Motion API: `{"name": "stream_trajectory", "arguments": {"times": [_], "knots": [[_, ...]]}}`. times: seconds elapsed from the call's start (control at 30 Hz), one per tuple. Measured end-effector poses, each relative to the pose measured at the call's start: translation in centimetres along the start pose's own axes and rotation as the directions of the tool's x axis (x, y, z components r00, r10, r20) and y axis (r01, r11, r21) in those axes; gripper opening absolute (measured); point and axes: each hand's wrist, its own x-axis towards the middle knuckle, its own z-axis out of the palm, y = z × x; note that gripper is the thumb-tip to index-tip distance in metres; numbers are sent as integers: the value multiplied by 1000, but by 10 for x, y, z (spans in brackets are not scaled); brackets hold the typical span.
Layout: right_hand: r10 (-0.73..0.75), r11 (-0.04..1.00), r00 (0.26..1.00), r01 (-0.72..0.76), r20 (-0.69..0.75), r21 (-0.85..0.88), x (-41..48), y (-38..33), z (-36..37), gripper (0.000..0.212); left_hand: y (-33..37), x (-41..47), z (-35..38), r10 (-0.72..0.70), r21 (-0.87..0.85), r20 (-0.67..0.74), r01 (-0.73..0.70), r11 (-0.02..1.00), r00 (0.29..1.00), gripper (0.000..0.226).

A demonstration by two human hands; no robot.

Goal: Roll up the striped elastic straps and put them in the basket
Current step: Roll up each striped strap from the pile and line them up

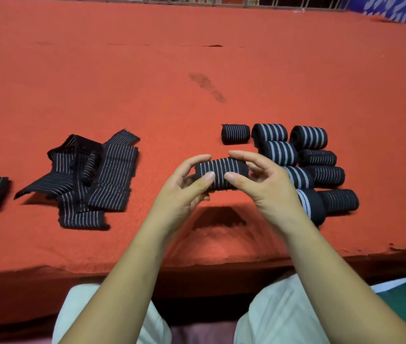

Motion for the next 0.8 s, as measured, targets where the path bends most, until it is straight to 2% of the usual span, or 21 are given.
{"name": "stream_trajectory", "arguments": {"times": [0.13,0.3,0.4,0.5,0.6,0.7,0.8], "knots": [[0,989,1000,-4,-25,-149,42,5,-14,47,0,48,1,8,71,-25,-6,997,1000,32],[79,928,994,-103,-80,-358,99,44,-31,52,-26,113,-6,6,367,-48,12,930,999,43],[123,902,982,-171,-143,-396,121,64,-34,51,-46,144,-6,-36,495,-39,51,867,999,47],[98,889,966,-194,-241,-415,136,80,-31,47,-54,169,-3,-32,531,-74,66,845,997,47],[115,858,948,-245,-297,-451,145,90,-27,46,-68,187,-5,41,641,-112,41,767,993,48],[148,787,943,-295,-299,-542,151,94,-25,51,-79,192,-7,45,752,-108,52,657,993,51],[168,714,949,-303,-266,-631,152,88,-25,54,-80,193,-7,19,775,-131,90,625,991,56]]}}
